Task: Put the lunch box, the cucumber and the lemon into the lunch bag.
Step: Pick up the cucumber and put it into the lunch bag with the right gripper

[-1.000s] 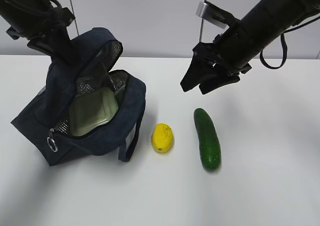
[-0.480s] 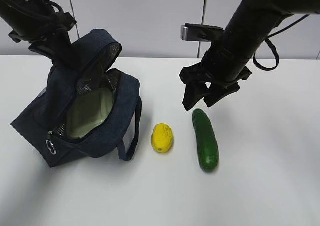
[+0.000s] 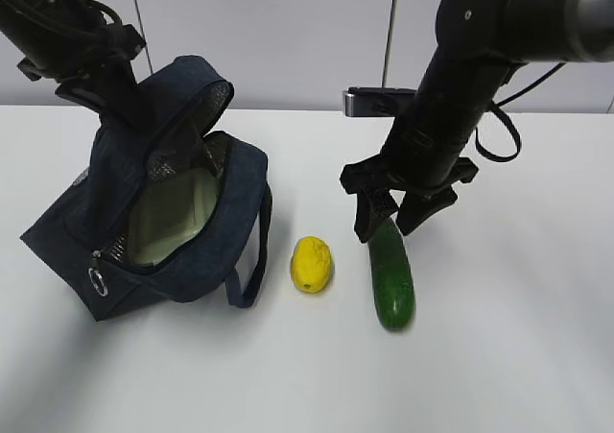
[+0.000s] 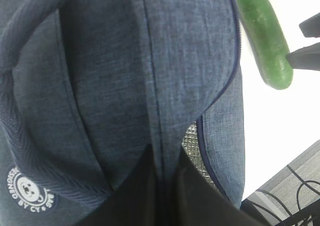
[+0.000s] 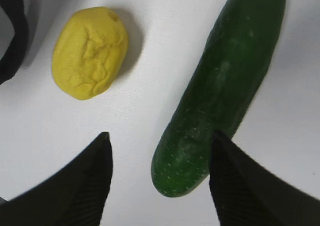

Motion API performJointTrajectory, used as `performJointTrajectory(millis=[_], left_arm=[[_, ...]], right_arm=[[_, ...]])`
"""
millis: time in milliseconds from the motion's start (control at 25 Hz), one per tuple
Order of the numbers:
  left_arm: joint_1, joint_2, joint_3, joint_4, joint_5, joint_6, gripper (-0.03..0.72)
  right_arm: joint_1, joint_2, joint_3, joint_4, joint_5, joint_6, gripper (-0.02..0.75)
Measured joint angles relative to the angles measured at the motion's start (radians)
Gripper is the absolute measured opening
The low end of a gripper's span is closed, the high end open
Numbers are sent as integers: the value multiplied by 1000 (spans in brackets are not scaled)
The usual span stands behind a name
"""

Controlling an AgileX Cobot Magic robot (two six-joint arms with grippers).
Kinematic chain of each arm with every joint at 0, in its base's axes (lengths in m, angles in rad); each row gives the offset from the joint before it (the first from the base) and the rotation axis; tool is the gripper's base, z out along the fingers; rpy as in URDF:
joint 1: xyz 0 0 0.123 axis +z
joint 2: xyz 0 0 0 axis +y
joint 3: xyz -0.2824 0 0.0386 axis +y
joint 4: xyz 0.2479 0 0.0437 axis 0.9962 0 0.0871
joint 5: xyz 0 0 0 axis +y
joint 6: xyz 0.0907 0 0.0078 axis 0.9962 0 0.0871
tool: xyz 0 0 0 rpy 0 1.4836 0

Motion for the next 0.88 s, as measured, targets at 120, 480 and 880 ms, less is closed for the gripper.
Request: performJointTrajectory(millis=[120,480,880], left_arm=[[0,0,0,0,0,6,3],[0,0,0,0,0,12,3],[0,0,0,0,0,12,3]], right_arm=[[0,24,2,-14,-4,26,456],[0,72,2,-59,-24,98,456],[0,129,2,-65,-54,119,456]])
